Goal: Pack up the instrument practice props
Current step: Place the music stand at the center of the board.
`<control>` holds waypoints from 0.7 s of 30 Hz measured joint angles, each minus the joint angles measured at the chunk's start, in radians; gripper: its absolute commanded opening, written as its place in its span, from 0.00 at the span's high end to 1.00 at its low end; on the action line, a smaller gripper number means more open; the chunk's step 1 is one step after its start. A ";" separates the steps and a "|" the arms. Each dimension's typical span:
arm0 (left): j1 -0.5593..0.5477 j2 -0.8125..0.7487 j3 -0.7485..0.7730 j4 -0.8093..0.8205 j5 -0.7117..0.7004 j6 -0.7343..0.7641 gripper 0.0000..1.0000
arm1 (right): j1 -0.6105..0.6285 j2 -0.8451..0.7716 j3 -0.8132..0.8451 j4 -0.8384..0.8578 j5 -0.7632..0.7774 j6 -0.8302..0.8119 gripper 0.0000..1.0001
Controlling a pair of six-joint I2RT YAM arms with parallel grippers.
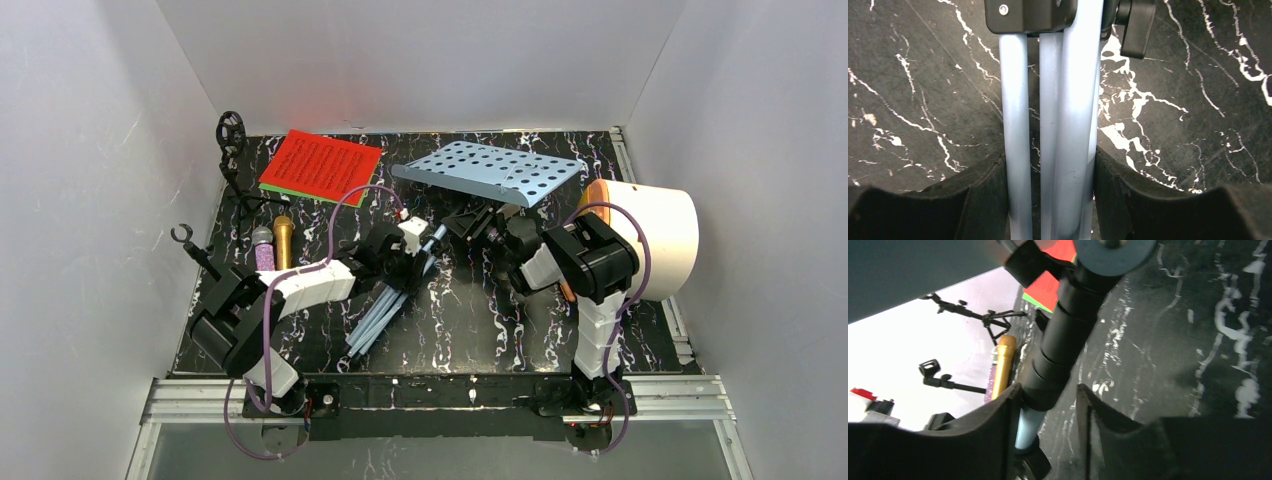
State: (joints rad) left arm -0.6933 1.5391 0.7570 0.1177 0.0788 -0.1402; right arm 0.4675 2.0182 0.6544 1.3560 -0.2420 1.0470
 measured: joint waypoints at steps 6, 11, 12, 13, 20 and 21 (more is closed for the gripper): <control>0.015 0.006 0.008 -0.027 -0.031 0.036 1.00 | -0.012 0.000 -0.037 -0.008 0.012 0.012 0.37; 0.031 0.017 0.009 -0.051 -0.071 0.051 1.00 | -0.023 0.000 -0.090 -0.026 0.033 0.040 0.34; 0.032 0.022 0.009 -0.051 -0.076 0.054 1.00 | -0.024 0.000 -0.101 -0.023 0.037 0.047 0.34; 0.034 0.028 0.009 -0.050 -0.081 0.057 1.00 | -0.024 0.000 -0.112 -0.019 0.034 0.057 0.34; 0.034 0.053 0.012 -0.026 -0.048 0.078 1.00 | -0.022 -0.045 -0.201 0.019 0.018 0.080 0.30; 0.034 0.057 0.016 -0.026 -0.042 0.081 1.00 | -0.022 -0.057 -0.218 0.020 0.010 0.079 0.30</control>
State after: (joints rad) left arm -0.6594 1.5963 0.7734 0.0921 0.0368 -0.0593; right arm 0.4458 1.9610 0.4362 1.3762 -0.2317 1.1263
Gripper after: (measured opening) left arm 0.509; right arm 0.689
